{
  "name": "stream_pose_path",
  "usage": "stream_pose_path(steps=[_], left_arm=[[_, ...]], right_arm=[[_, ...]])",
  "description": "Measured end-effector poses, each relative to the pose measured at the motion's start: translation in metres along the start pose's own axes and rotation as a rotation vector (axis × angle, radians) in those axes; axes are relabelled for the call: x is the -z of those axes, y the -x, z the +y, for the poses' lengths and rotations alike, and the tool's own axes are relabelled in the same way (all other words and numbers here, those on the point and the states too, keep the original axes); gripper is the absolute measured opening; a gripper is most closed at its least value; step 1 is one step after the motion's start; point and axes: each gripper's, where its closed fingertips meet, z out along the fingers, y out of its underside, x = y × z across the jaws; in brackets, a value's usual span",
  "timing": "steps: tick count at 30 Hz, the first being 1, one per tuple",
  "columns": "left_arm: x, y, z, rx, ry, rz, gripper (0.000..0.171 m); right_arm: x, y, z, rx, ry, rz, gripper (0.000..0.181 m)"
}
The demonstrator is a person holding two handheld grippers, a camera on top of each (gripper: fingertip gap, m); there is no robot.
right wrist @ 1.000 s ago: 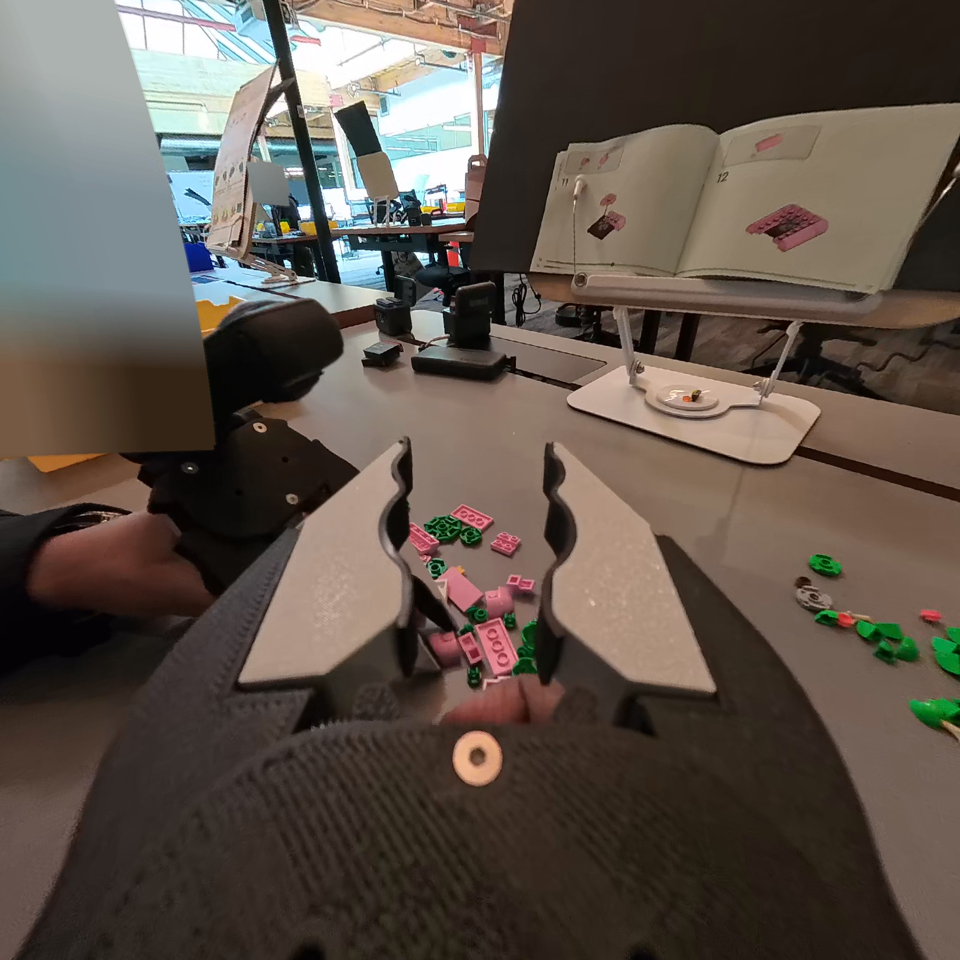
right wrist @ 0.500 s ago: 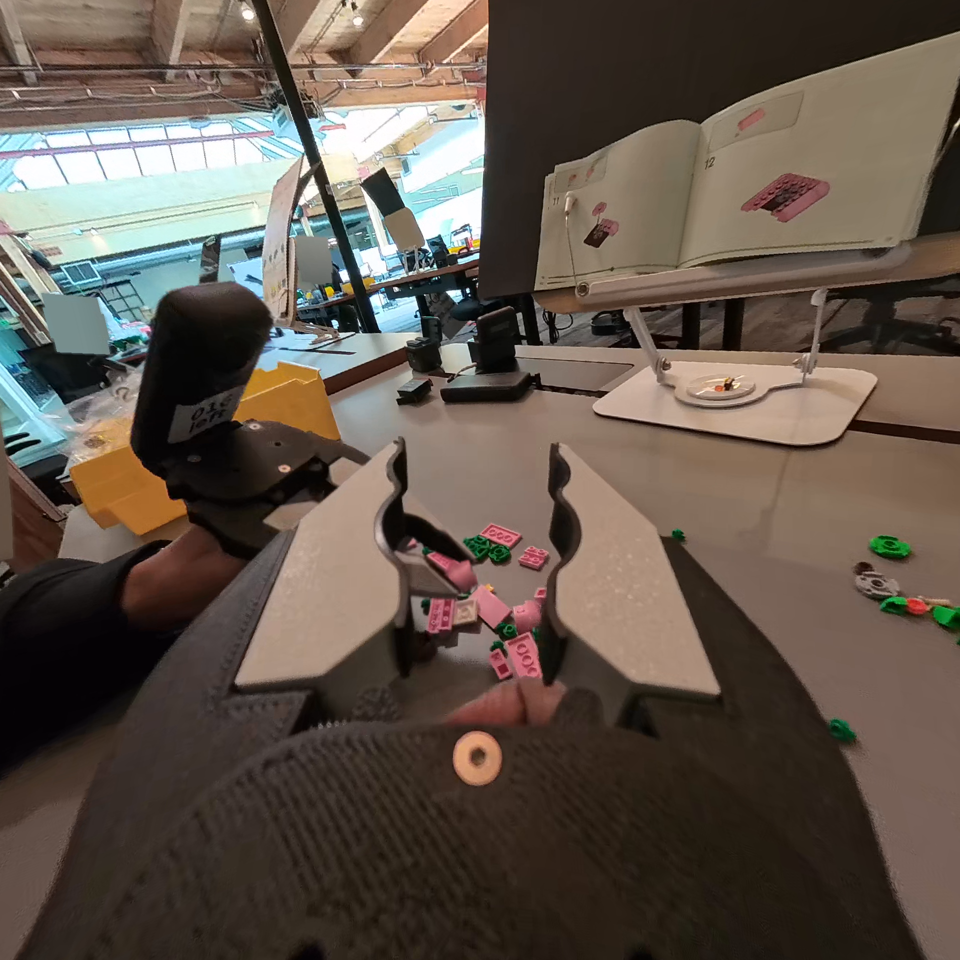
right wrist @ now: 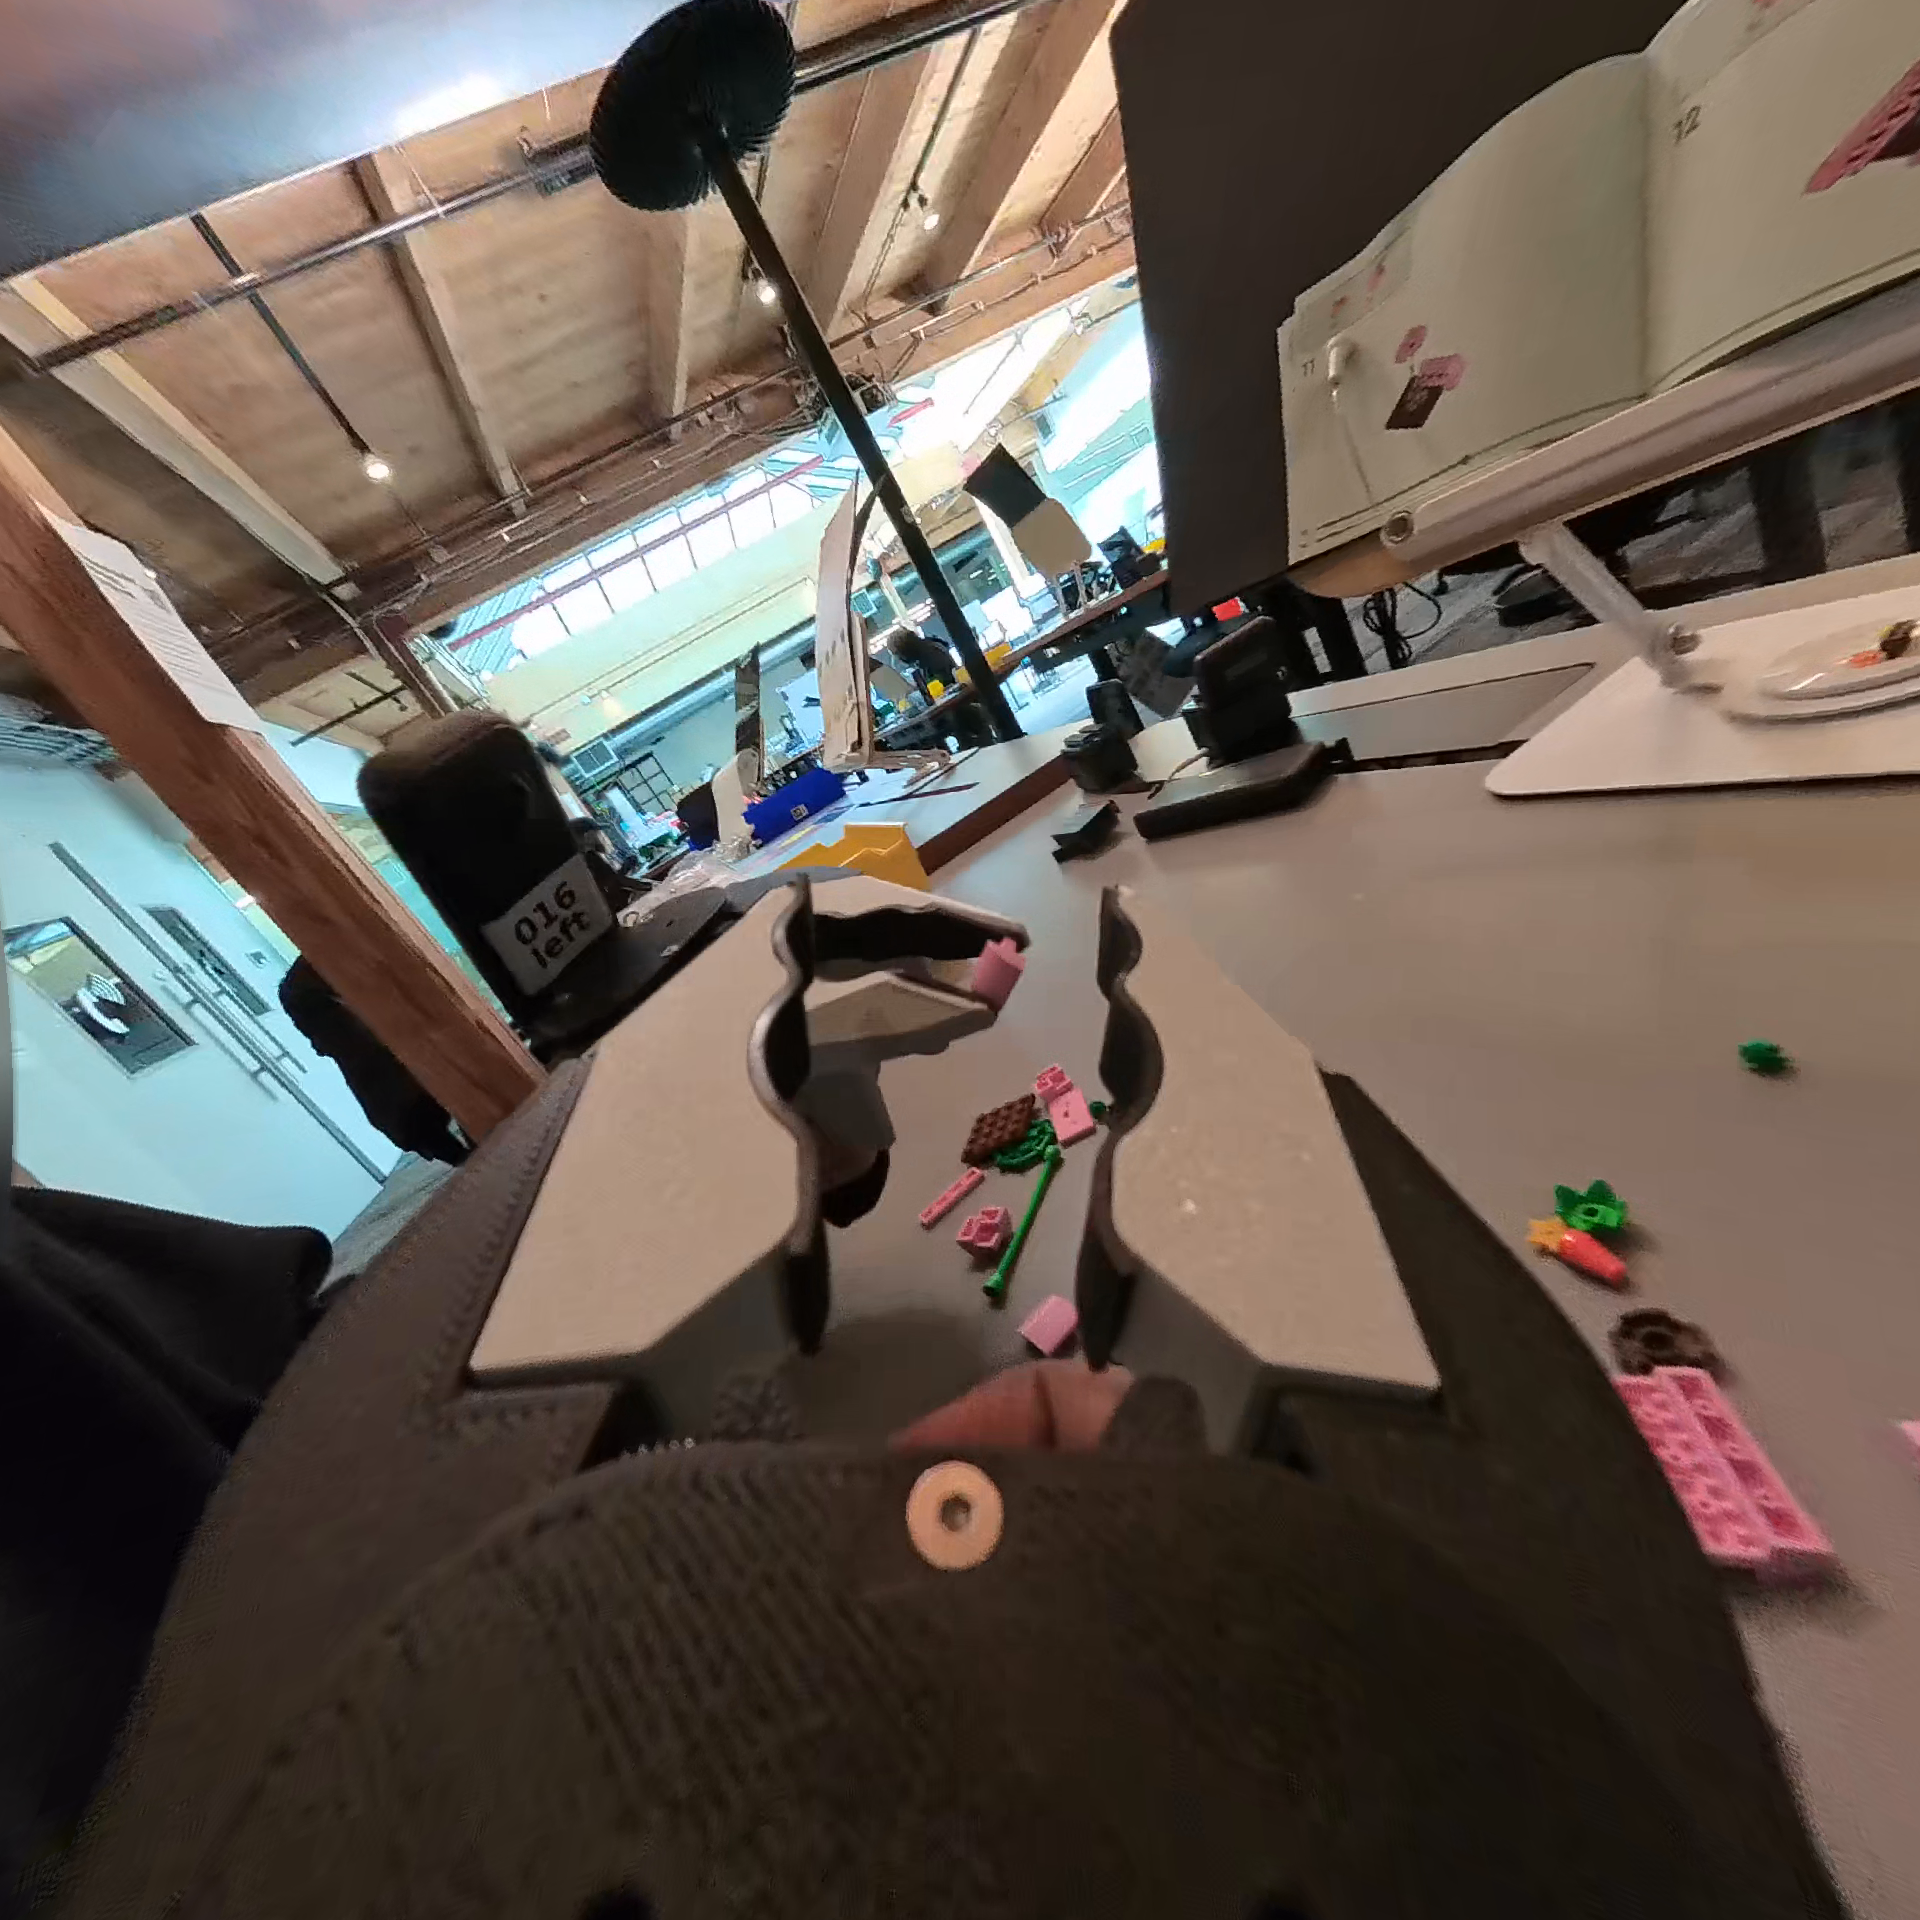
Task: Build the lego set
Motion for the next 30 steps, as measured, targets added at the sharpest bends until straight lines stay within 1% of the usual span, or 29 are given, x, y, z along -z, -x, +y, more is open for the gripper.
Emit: stream_pose_path(steps=[3,5,8,10,13,16,19,24,26,28,30], left_arm=[[0.0,-0.005,0.0,0.008,-0.006,0.042,0.016],[0.001,-0.007,-0.002,0.011,-0.015,0.064,0.016],[0.003,-0.009,-0.004,0.008,-0.03,0.077,0.016],[0.005,-0.013,-0.008,-0.003,-0.053,0.1,0.016],[0.006,-0.021,-0.011,-0.044,-0.071,0.136,0.016],[0.005,-0.024,-0.009,-0.095,-0.053,0.124,0.016],[0.004,-0.025,-0.007,-0.097,-0.047,0.127,0.016],[0.005,-0.019,-0.007,-0.083,-0.044,0.112,0.015],[0.007,-0.013,-0.007,-0.073,-0.039,0.097,0.017],[0.009,-0.004,-0.006,-0.052,-0.042,0.069,0.017],[0.011,-0.001,-0.008,-0.008,-0.061,0.072,0.018]], right_arm=[[0.001,-0.006,-0.001,0.01,0.009,0.021,0.054],[0.002,-0.005,-0.001,-0.01,0.021,0.007,0.054],[-0.002,0.002,0.01,-0.046,0.087,-0.049,0.051],[-0.003,-0.001,0.017,-0.042,0.129,-0.029,0.049],[-0.002,-0.006,0.018,-0.041,0.139,-0.006,0.038],[-0.002,-0.001,0.022,-0.097,0.178,-0.063,0.025],[-0.003,0.008,0.026,-0.146,0.209,-0.122,0.008],[-0.001,0.004,0.024,-0.199,0.212,-0.113,0.007],[0.0,0.004,0.022,-0.214,0.209,-0.117,0.007],[0.0,0.005,0.022,-0.217,0.208,-0.121,0.007],[-0.001,0.006,0.022,-0.205,0.205,-0.12,0.007]])
